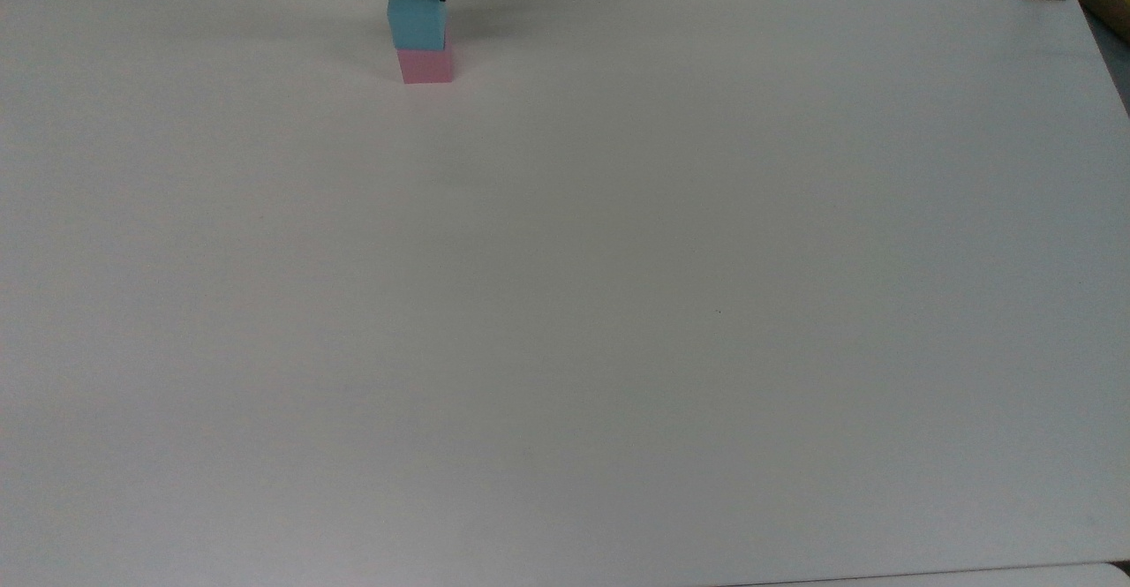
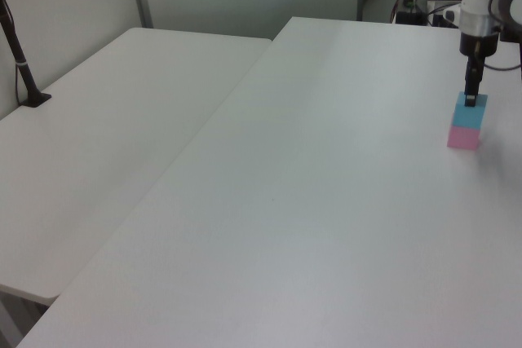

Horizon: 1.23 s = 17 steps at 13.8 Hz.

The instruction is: Put blue cube on pink cube

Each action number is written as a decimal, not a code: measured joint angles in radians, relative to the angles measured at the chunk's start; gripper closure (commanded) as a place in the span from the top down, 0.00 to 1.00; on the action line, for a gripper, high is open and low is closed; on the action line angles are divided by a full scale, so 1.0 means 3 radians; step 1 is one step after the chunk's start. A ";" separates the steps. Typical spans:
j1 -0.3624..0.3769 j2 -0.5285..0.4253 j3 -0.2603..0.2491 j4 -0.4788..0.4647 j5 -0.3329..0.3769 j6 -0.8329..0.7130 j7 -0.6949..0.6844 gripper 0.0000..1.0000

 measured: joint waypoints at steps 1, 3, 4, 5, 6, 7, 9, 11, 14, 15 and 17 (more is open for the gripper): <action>0.0008 -0.0009 0.0006 0.0175 0.0000 -0.0222 0.0000 1.00; 0.0041 -0.0030 0.0016 0.0623 0.0017 -0.0696 0.0009 1.00; 0.0043 -0.0036 0.0047 0.0907 0.0096 -0.0941 0.0009 1.00; 0.0044 -0.0036 0.0088 0.1179 0.0162 -0.1173 0.0009 1.00; 0.0046 -0.0028 0.0133 0.1402 0.0190 -0.1360 0.0009 1.00; 0.0047 0.0002 0.0198 0.1716 0.0223 -0.1593 0.0009 1.00; 0.0048 0.0104 0.0247 0.2128 0.0325 -0.1856 0.0025 1.00; 0.0048 0.0339 0.0257 0.2616 0.0413 -0.2092 0.0028 1.00; 0.0050 0.0677 0.0296 0.2937 0.0439 -0.2137 0.0028 1.00; 0.0051 0.0798 0.0322 0.2999 0.0439 -0.2136 0.0031 1.00; 0.0051 0.1056 0.0362 0.3128 0.0439 -0.2085 0.0054 1.00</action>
